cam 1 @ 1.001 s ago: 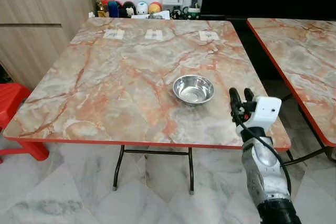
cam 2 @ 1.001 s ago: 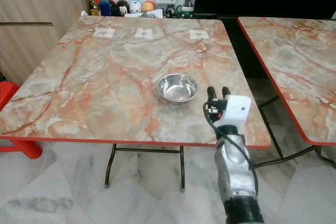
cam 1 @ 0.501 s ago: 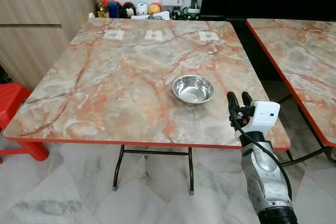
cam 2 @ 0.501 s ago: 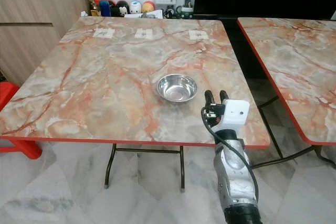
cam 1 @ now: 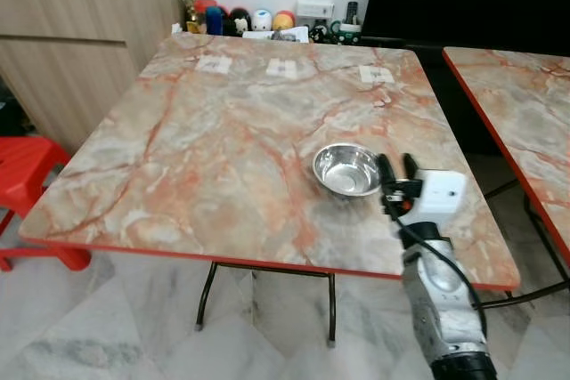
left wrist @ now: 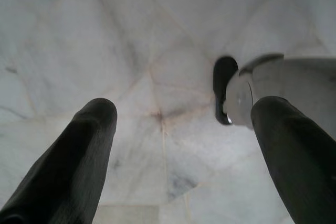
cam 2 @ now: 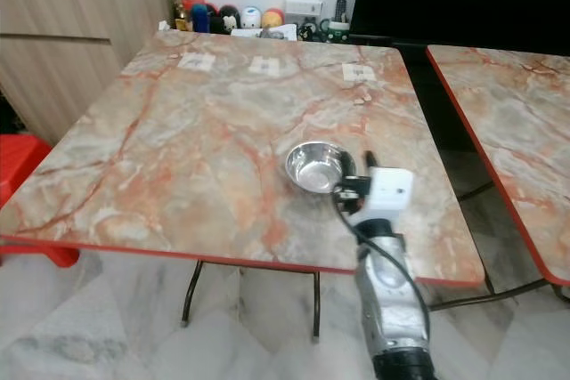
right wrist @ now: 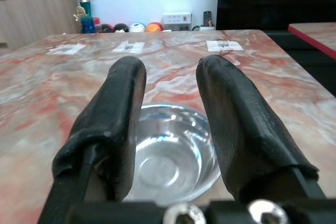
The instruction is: Setting the table
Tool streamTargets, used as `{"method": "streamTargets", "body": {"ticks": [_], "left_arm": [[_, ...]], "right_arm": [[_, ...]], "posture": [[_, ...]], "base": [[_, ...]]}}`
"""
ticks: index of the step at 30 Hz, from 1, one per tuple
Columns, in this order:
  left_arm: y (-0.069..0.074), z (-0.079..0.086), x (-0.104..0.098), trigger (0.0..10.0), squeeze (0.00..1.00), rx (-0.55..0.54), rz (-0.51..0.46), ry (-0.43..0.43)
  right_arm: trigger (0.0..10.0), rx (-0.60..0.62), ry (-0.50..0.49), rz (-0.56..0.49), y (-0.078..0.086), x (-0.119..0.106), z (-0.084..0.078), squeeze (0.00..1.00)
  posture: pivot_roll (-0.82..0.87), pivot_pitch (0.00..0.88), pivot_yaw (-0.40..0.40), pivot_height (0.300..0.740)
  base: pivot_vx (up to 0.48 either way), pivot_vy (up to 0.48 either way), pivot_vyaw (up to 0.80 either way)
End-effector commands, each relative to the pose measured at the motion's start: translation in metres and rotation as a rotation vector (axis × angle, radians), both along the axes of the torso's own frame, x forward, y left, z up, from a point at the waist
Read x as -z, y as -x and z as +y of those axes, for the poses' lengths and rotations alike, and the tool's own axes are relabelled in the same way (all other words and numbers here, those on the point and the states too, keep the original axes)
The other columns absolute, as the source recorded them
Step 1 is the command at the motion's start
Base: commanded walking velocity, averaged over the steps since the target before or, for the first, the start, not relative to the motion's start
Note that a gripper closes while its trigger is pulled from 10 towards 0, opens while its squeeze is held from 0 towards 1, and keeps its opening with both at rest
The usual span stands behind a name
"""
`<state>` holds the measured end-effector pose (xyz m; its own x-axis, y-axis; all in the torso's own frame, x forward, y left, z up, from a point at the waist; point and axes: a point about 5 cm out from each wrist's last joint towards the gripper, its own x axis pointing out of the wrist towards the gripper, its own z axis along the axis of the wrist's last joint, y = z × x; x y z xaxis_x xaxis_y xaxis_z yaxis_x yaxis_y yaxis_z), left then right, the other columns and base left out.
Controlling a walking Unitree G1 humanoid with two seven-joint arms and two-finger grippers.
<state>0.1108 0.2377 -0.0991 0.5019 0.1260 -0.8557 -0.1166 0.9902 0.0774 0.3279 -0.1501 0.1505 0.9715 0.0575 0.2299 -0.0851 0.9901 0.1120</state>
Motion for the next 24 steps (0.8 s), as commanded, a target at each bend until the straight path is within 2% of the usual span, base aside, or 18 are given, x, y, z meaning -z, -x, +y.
{"method": "streamTargets", "body": {"ticks": [1,5,11,12,13,15,17,18,19,23,24], "left_arm": [[0.001,-0.003,0.001,10.0,0.00,0.000,0.009,0.017],[-0.002,-0.004,0.001,10.0,0.00,0.001,0.006,0.018],[-0.005,-0.005,0.000,10.0,0.00,0.001,0.000,0.019],[-0.005,-0.005,0.000,10.0,0.00,0.000,-0.001,0.019],[-0.005,-0.005,0.000,10.0,0.00,-0.001,0.001,0.019],[-0.005,-0.006,0.001,10.0,0.00,0.001,0.005,0.016],[-0.004,-0.006,0.001,10.0,0.00,0.006,0.010,0.014],[-0.004,-0.005,0.001,10.0,0.00,0.005,0.010,0.014],[-0.003,-0.005,0.001,10.0,0.00,0.004,0.010,0.014],[-0.001,-0.005,0.001,10.0,0.00,0.006,0.012,0.015],[0.000,-0.005,0.001,10.0,0.00,0.005,0.012,0.015]], "right_arm": [[10.0,0.028,-0.006,-0.003,0.001,-0.002,-0.010,0.00],[10.0,0.033,-0.011,-0.001,0.001,-0.002,-0.010,0.00],[10.0,0.063,-0.024,0.010,0.003,-0.002,-0.011,0.00],[10.0,0.095,-0.033,0.041,0.004,0.002,-0.014,0.00],[10.0,0.146,-0.099,0.086,0.008,0.008,-0.020,0.00],[10.0,0.182,-0.163,0.126,0.011,0.014,-0.026,0.00],[10.0,0.196,-0.179,0.155,0.013,0.017,-0.028,0.00],[10.0,0.197,-0.198,0.185,0.016,0.021,-0.029,0.14],[10.0,0.189,-0.193,0.202,0.017,0.023,-0.028,1.00],[10.0,0.138,-0.190,0.238,0.018,0.026,-0.022,1.00],[10.0,0.137,-0.199,0.248,0.017,0.027,-0.022,0.90]], "posture": [[0.01,0.050,-0.006,0.740],[0.01,0.045,-0.006,0.740],[0.01,0.053,-0.009,0.740],[0.01,0.061,-0.014,0.740],[0.01,0.061,-0.015,0.740],[0.01,0.061,-0.015,0.740],[0.01,0.067,-0.015,0.740],[0.00,0.072,-0.014,0.740],[0.00,0.075,-0.015,0.740],[0.00,0.080,-0.015,0.740],[0.00,0.080,-0.016,0.740]], "base": [[0.300,0.000,0.00],[0.287,0.000,0.00],[0.000,0.000,0.00],[0.000,0.000,0.00],[0.000,0.000,0.00],[0.000,0.000,0.00],[0.000,0.000,0.00],[0.000,0.000,0.00],[0.000,0.000,0.00],[0.000,0.000,0.00],[0.000,0.000,0.00]]}}
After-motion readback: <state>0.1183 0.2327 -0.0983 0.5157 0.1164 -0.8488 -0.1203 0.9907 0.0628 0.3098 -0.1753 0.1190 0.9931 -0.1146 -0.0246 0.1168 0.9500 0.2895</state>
